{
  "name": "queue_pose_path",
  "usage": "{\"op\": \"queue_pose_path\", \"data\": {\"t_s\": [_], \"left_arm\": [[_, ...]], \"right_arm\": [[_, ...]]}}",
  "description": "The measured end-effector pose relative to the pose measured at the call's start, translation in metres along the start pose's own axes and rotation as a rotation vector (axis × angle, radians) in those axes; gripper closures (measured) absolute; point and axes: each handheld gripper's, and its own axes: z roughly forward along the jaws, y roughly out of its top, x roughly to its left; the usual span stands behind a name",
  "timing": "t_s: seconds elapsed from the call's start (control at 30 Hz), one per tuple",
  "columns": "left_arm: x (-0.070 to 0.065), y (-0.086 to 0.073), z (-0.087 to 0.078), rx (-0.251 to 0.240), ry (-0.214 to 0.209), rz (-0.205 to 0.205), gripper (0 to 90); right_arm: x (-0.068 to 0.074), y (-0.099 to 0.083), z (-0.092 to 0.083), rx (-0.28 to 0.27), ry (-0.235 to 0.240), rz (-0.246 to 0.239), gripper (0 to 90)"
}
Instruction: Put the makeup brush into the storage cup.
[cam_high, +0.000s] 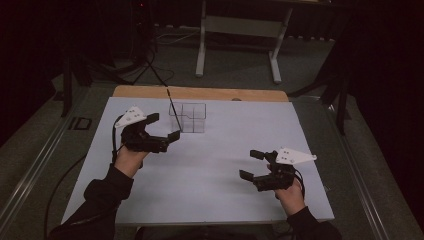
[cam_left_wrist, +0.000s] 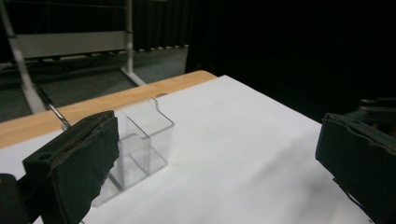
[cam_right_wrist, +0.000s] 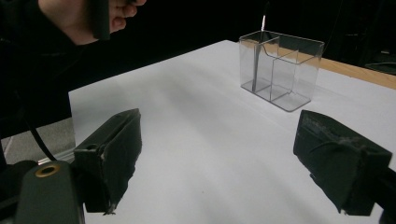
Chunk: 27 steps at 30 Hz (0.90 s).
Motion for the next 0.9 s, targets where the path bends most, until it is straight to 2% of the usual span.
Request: {"op": "queue_pose_path", "data": {"t_s": [0.2, 0.4, 0.7, 0.9], "left_arm": [[-0.007, -0.013, -0.001, 0.007, -0.029, -0.016, 0.0], [-0.014, -0.027, -0.002, 0.013, -0.062, -0.013, 0.0], [-0.023, -0.048, -0.001, 0.014, -0.108, 0.03, 0.0], [-0.025, -0.057, 0.0, 0.02, -0.116, 0.031, 0.0]], "right_arm": [[0.0, 0.0, 0.0, 0.004, -0.001, -0.006, 14.9], [0.0, 0.0, 0.001, 0.007, -0.003, -0.007, 14.9], [0.001, 0.0, 0.001, 0.009, -0.004, -0.013, 14.9], [0.001, 0.0, 0.001, 0.011, -0.007, -0.018, 14.9]]}}
